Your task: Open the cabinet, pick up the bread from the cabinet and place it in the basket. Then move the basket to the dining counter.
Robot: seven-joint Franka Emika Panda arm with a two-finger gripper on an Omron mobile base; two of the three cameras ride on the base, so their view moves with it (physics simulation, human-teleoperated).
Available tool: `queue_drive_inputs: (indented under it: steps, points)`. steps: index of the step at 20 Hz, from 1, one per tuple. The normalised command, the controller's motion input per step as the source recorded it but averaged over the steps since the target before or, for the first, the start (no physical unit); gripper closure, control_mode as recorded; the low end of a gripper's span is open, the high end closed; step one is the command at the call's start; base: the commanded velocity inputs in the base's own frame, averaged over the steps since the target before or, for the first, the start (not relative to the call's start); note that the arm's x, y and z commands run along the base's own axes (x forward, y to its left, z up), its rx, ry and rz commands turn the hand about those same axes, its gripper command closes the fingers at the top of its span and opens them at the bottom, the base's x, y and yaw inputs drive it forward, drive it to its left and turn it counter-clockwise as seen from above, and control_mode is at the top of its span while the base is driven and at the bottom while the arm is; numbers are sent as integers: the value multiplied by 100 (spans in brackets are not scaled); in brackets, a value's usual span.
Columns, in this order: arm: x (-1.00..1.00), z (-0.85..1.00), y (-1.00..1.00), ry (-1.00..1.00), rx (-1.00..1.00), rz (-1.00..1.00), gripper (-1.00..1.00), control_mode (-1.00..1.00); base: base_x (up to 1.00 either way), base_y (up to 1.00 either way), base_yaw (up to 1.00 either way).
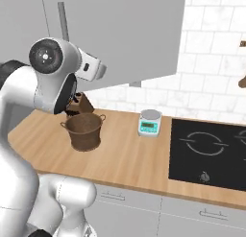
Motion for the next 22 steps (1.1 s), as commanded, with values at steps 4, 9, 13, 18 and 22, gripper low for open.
queue_drive_inputs:
  steps: [4, 9, 13, 18, 22]
  points:
    - [-51, -13, -100, -13, 0, 3, 100, -100, 0, 0, 0]
    - [-23, -9, -100, -1, 1, -2, 100, -100, 0, 0, 0]
    - [-9, -4, -100, 0, 3, -3, 100, -100, 0, 0, 0]
    - [-10, -9, -100, 0, 5, -5, 100, -100, 0, 0, 0]
    - [0, -19, -100, 0, 8, -12, 100, -100, 0, 0, 0]
